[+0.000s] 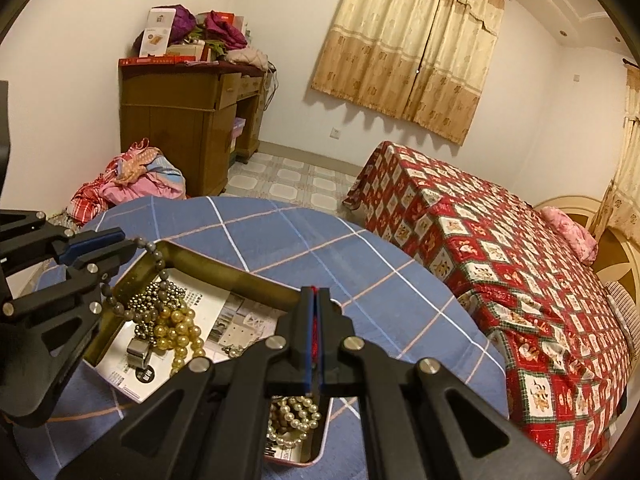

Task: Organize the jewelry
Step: 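Lift the bracelet and red tassel and carry both tools over the tin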

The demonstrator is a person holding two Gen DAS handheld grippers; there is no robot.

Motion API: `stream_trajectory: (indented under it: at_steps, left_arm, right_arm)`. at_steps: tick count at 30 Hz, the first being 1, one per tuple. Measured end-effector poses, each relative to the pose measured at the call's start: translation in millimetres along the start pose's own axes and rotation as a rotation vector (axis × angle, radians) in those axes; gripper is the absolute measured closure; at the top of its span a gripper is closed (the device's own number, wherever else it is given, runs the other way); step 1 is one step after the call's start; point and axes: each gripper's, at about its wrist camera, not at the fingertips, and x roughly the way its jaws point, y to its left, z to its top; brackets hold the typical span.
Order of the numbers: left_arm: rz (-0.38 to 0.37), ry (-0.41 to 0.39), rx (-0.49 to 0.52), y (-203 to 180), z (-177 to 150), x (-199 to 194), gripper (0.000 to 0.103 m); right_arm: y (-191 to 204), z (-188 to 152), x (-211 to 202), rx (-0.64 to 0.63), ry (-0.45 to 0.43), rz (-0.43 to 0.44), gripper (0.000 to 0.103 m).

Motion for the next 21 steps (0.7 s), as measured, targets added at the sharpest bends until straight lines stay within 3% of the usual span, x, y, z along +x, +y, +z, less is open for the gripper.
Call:
stream_trajectory:
  at_steps: [21]
  left_arm:
    - [-0.017,0.045,0.008,-5,-6,18,0.096]
  right_arm:
    - [3,-7,25,0.004,0.063,0.004,0.101]
